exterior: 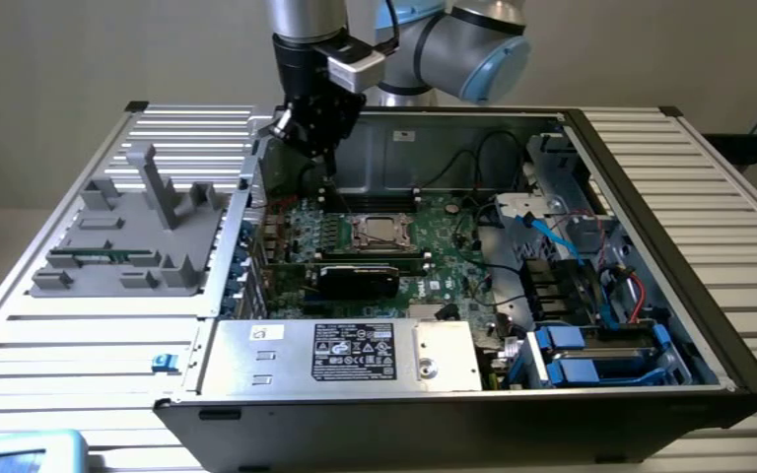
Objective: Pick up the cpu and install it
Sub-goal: 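Install the first cpu locking lever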
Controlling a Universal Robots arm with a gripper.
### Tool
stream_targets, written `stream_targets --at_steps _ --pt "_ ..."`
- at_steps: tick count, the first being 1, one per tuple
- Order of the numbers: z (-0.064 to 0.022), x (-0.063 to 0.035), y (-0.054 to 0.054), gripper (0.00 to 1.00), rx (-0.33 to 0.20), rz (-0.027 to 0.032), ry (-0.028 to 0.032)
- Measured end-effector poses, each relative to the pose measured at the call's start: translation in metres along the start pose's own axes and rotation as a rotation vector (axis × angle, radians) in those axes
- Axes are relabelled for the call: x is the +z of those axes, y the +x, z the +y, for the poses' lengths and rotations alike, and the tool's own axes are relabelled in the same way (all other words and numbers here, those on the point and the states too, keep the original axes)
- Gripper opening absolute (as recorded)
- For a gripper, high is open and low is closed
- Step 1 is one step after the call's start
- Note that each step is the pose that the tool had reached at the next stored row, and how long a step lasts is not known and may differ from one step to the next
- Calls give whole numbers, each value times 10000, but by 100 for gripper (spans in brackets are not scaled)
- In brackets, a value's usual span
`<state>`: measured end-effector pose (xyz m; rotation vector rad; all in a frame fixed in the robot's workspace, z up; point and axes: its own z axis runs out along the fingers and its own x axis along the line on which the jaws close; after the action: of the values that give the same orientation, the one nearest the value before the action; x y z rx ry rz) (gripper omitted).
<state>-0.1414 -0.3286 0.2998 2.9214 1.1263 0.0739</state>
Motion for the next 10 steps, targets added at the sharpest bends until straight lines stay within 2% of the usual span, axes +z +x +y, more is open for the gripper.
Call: stream_targets --at_steps 10 --pt "0 1 0 11 1563 -38 -61"
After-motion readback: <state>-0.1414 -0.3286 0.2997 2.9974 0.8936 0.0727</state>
